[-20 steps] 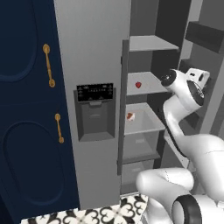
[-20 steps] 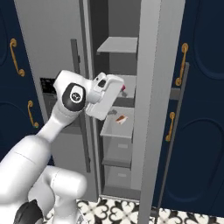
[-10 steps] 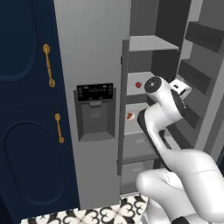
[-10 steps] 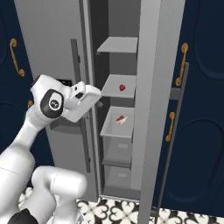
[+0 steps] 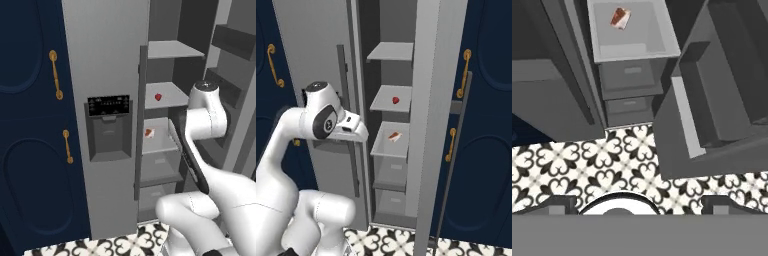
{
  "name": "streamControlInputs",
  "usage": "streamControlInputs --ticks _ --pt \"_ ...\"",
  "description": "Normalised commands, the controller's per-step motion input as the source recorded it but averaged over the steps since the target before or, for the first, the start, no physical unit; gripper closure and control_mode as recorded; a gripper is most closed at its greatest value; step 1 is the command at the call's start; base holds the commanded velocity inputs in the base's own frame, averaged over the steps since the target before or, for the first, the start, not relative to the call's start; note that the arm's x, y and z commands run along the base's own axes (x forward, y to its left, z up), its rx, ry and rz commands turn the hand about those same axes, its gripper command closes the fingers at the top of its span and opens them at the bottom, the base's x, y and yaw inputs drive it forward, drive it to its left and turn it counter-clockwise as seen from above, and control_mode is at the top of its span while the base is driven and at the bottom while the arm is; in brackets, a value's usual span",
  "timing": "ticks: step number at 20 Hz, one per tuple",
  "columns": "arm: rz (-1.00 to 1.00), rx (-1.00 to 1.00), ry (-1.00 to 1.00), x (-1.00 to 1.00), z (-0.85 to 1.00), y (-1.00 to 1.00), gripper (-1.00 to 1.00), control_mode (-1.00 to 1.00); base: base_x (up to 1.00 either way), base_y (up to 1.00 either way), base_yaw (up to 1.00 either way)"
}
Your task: Take the strawberry from the fridge and place it on top of the pancake, located on the dining counter.
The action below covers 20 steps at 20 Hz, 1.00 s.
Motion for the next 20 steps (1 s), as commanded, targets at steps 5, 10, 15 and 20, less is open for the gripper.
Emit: streamControlInputs --ticks 5,10,15,20 --pt "0.03 0.15 0.0 -0.61 0.0 0.23 -1.0 -1.0 0.0 0.0 0.0" --pt "0.08 0.0 0.0 -0.63 0.0 0.67 -1.0 -1.0 0.0 0.0 0.0" --pt "0.0 -0.03 -0.13 -0.34 -0.19 0.05 -1.0 -1.0 0.0 0.0 0.0" --pt "0.0 -0.08 -0.29 -0.13 -0.06 -0.02 -1.0 -1.0 0.0 0.0 0.0"
